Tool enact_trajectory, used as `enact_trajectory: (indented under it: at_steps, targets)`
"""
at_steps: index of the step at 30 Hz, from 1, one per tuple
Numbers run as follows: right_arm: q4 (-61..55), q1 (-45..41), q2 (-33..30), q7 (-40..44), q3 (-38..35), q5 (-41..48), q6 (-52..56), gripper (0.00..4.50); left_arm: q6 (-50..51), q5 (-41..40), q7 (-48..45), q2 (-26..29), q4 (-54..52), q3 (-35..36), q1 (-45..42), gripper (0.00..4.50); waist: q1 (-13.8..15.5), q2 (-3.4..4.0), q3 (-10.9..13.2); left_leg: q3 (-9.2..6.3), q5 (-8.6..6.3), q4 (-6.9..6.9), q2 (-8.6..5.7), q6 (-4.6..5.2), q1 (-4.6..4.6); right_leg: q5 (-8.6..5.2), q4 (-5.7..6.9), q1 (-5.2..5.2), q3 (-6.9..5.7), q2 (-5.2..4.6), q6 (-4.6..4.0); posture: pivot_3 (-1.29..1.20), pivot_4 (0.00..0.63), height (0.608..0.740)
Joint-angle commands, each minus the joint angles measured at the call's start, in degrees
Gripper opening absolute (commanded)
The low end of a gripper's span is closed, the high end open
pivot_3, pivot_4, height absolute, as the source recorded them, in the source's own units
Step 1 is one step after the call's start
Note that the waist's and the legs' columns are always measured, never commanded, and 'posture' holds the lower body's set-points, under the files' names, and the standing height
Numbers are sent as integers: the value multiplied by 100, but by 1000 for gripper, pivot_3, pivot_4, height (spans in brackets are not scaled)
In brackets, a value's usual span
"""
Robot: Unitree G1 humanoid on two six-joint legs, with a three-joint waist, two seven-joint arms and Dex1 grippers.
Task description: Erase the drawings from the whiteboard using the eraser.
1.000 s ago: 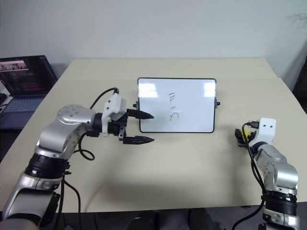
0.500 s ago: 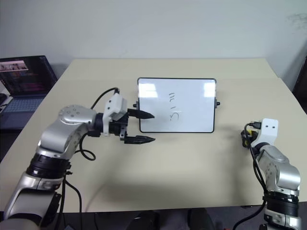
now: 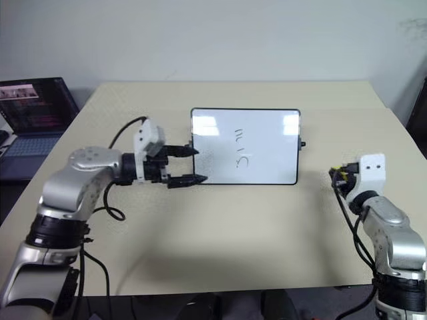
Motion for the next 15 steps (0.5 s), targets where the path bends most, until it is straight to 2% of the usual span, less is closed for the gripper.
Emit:
enact_trajectory:
  at_steps: [1, 5, 9, 15]
  targets:
    - [-453, -461, -3, 186, 708, -371, -528, 982, 186, 122, 548, -69, 63, 264, -304, 4500, -4, 0, 0, 0, 0, 2, 1, 0, 1, 0, 1, 0, 0, 1, 0, 0, 150, 740]
    - [60, -1279, 316, 287, 1688, -966, -1139, 979, 207, 230, 951, -254, 358, 260, -557, 4500, -1, -1, 0, -2, 11, 8, 0, -19, 1, 1, 3, 1, -2, 1, 1, 0, 150, 740]
    - [1215, -2256, 694, 422, 2440, -1663, -2042, 979, 271, 299, 1147, -358, 485, 221, -640, 4500, -18, -2, 0, 2, 13, 6, -3, -23, -3, 2, 3, -11, 3, 0, 0, 0, 150, 740]
    - [2924, -3460, 1064, 619, 2719, -2123, -3144, 978, 420, 272, 1135, -299, 409, 236, -530, 4500, -53, -3, -1, 2, 14, 11, -7, -26, -64, 5, 8, -76, 2, -7, -2, 0, 150, 740]
